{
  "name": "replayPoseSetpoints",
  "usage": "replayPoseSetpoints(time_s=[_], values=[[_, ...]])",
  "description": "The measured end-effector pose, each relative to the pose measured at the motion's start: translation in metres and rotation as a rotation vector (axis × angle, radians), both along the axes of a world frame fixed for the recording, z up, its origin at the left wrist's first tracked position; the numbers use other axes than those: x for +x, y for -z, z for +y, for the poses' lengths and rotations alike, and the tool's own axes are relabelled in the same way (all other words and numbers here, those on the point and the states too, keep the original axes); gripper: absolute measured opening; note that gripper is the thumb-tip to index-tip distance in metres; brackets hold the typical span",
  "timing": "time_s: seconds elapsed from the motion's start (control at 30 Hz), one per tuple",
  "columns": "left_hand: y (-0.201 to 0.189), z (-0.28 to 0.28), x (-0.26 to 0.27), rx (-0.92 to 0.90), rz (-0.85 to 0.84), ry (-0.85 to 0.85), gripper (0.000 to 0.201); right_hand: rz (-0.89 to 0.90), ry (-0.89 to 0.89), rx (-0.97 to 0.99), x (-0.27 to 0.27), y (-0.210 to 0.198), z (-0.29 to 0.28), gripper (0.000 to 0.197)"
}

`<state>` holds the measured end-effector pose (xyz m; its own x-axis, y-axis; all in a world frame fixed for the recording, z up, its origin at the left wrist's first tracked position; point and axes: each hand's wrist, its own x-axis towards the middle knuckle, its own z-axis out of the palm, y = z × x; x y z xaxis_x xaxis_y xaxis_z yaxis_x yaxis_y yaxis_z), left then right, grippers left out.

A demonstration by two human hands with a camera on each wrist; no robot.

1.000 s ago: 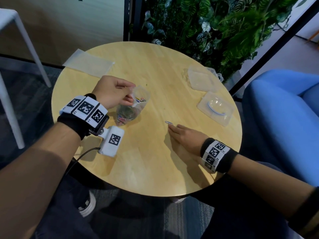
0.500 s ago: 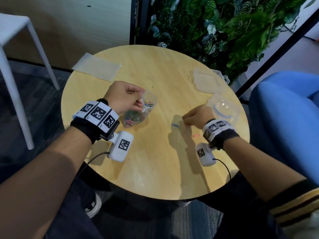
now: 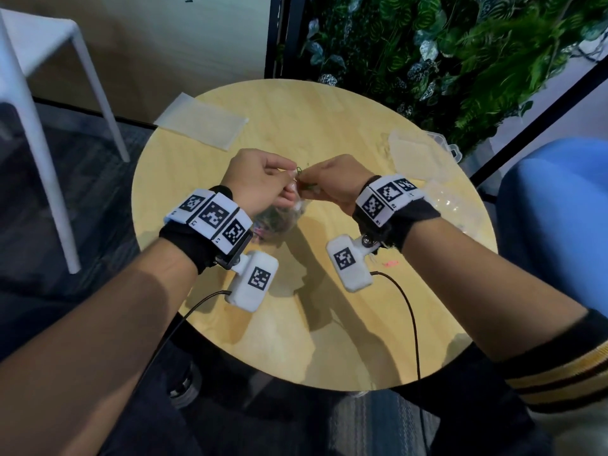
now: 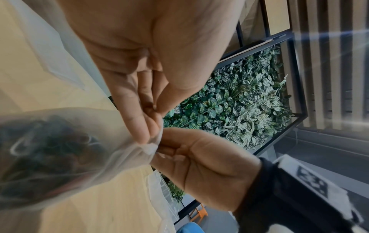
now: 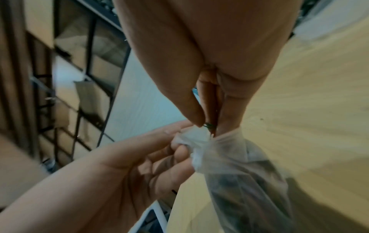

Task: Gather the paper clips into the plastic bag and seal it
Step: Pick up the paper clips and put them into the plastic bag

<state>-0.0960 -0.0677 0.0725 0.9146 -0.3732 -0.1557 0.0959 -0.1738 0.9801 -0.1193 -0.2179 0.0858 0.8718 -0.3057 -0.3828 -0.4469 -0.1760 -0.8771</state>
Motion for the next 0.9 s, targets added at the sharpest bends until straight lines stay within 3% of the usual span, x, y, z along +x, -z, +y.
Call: replayPoseSetpoints(time_s=[0.17, 0.33, 0.43, 0.53, 0.77, 0.9], values=[[-0.003, -0.005, 0.001, -0.012, 0.009, 0.003, 0.023, 0.028, -0.392, -0.713, -0.003, -0.029, -0.004, 0.030], [-0.002, -0.004, 0.003, -0.007, 0.005, 0.001, 0.022, -0.215, -0.323, -0.791, -0.030, -0.034, -0.042, 0.047], [-0.002, -0.002, 0.003, -0.003, -0.001, 0.009, 0.022, -0.094, -0.549, -1.032, -0.055, 0.003, -0.072, 0.063], [-0.002, -0.002, 0.003, -0.005, -0.004, 0.014, 0.022, 0.102, -0.834, -1.082, -0.087, 0.051, -0.088, 0.066], [-0.002, -0.001, 0.000, -0.001, -0.008, 0.012, 0.023, 0.078, -1.090, -1.196, -0.131, 0.076, -0.115, 0.068], [-0.002, 0.001, 0.001, 0.013, -0.016, 0.008, 0.023, 0.072, -1.098, -1.243, -0.147, 0.076, -0.136, 0.067]])
